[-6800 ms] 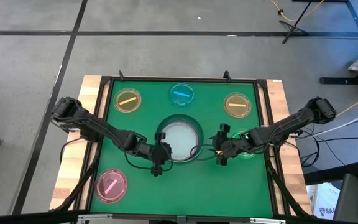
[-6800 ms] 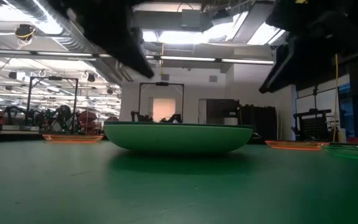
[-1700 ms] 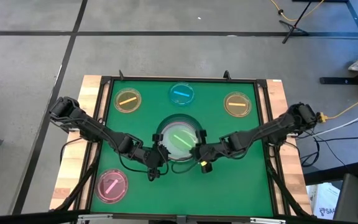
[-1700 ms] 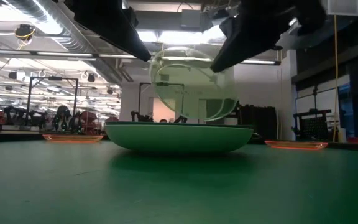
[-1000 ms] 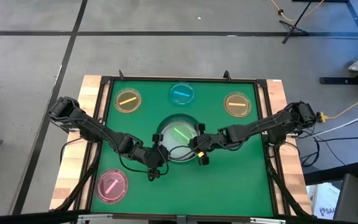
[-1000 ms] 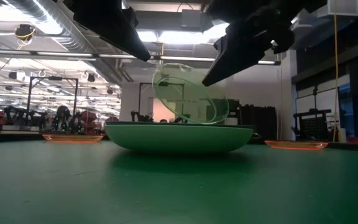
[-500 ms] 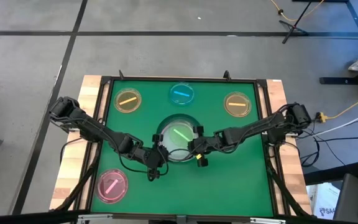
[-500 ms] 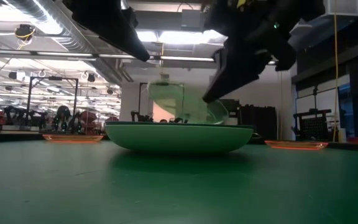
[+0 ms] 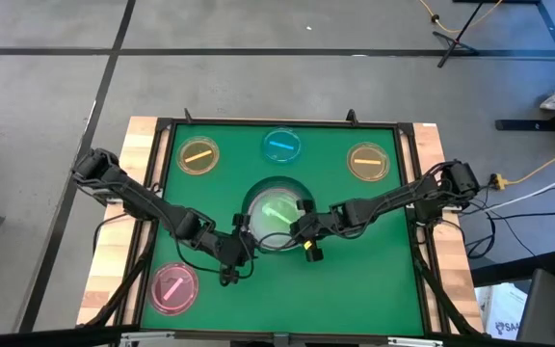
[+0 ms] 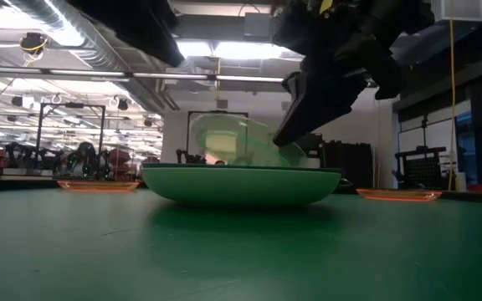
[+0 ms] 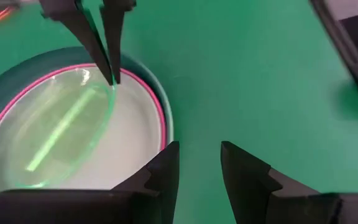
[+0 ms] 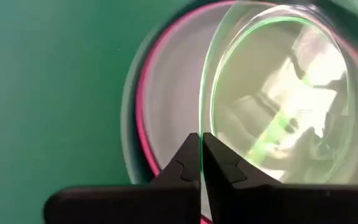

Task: Stack plastic plates
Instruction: Stack the green transparent plate on top of the gray plate

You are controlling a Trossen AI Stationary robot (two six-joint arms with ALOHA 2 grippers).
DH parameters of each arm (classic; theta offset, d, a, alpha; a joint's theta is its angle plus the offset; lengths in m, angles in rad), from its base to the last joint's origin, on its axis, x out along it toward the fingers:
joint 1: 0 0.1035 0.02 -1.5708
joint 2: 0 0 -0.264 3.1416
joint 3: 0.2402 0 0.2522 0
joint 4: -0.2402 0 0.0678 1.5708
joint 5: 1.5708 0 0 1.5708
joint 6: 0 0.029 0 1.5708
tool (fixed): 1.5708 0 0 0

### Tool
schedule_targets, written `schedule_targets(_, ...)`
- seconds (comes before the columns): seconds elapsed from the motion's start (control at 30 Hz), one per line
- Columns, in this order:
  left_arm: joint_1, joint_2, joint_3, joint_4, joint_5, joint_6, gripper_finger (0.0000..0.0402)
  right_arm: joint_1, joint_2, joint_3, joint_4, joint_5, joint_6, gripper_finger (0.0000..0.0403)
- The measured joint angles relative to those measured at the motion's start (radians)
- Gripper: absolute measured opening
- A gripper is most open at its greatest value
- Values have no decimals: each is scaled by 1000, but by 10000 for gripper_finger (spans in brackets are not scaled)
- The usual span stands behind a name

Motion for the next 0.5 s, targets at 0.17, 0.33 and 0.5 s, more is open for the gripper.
schedule_targets(0.17, -29, -37, 0, -1, -71, 1, 111, 0, 34, 1, 33, -59, 0, 1)
schedule_targets(0.33, -38, -37, 1, -4, -101, 1, 111, 0, 53, 0, 22, 29, 12, 17)
schedule_targets(0.5, -37, -37, 1, -4, -100, 0, 111, 0, 46, 2, 21, 27, 26, 79)
